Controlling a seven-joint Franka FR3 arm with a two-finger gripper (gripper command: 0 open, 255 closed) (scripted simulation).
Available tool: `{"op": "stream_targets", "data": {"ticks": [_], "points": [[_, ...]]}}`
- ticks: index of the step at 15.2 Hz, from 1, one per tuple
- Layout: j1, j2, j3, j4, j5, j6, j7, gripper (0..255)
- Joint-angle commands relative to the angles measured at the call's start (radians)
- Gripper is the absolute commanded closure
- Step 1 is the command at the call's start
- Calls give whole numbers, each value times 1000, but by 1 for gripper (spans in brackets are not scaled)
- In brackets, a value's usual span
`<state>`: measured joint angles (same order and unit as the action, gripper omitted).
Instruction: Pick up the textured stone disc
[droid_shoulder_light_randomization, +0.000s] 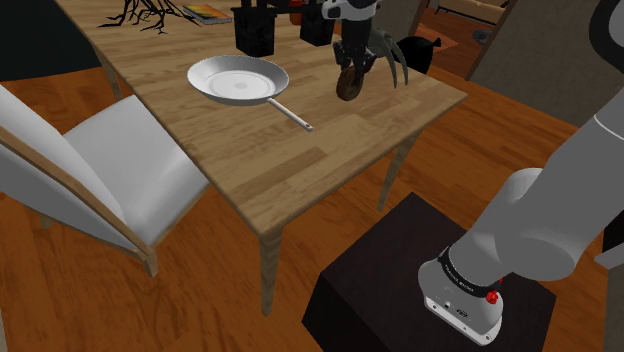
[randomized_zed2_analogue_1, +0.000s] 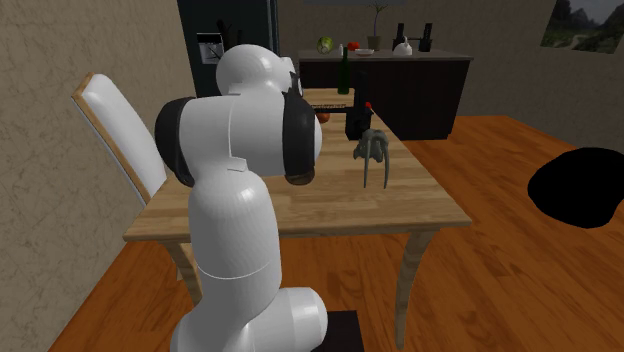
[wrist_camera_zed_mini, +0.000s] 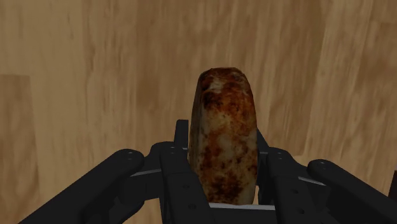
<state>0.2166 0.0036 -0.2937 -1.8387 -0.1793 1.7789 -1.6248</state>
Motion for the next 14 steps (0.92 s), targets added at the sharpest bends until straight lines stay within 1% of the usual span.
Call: {"op": "stream_targets", "data": {"ticks": [1, 14], "points": [[0, -1, 0, 18, 0, -20, -3, 255], [2, 10, 2, 205, 7, -194, -32, 255]]}}
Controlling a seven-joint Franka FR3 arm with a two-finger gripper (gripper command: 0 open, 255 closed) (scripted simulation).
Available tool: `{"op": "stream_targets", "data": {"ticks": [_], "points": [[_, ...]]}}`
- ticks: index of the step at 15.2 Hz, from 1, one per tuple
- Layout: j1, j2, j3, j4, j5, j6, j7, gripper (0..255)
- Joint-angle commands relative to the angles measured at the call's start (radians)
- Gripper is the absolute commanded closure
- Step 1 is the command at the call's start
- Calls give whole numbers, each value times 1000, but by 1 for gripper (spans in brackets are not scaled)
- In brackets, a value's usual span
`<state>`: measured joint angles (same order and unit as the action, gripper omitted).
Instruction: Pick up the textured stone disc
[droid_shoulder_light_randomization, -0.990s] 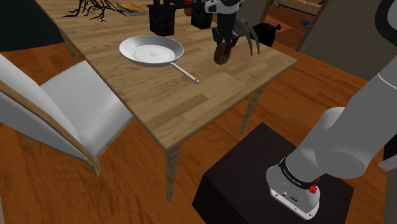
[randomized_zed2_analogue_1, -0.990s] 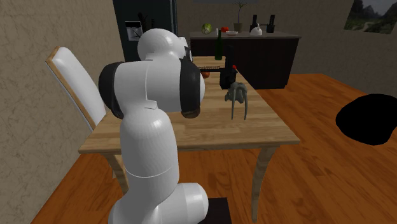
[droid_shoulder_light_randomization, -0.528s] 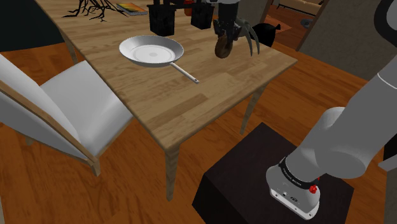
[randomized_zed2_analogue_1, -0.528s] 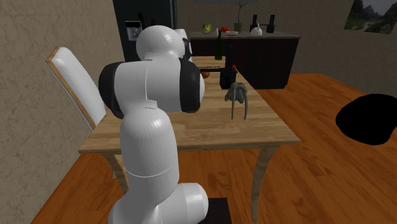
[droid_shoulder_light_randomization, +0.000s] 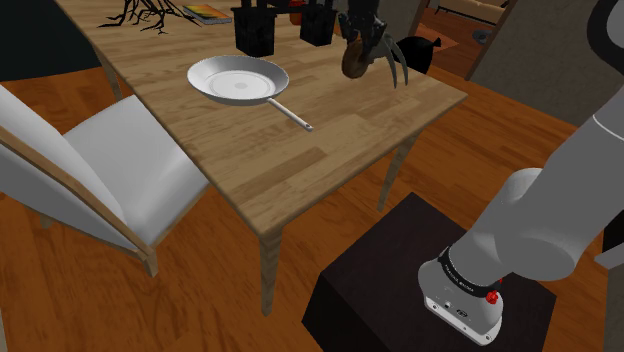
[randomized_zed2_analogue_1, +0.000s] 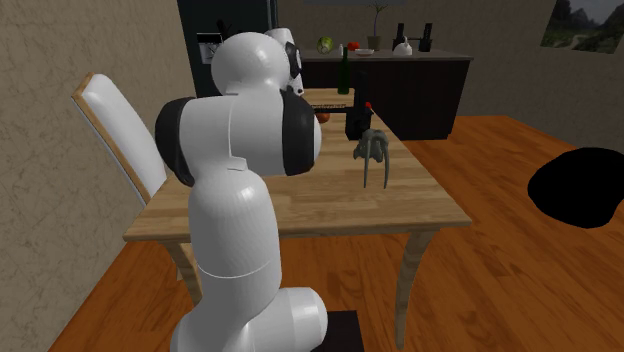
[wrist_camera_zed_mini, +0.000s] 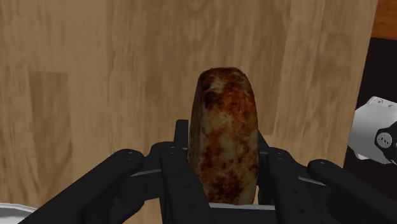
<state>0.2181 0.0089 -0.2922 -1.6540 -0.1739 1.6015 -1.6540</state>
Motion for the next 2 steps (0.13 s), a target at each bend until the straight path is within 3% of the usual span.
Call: {"op": "stream_targets", "data": {"ticks": [1, 2], "points": [[0, 4, 0, 23, 1, -18, -3, 255], [0, 5, 0, 23, 1, -18, -3, 255]]}}
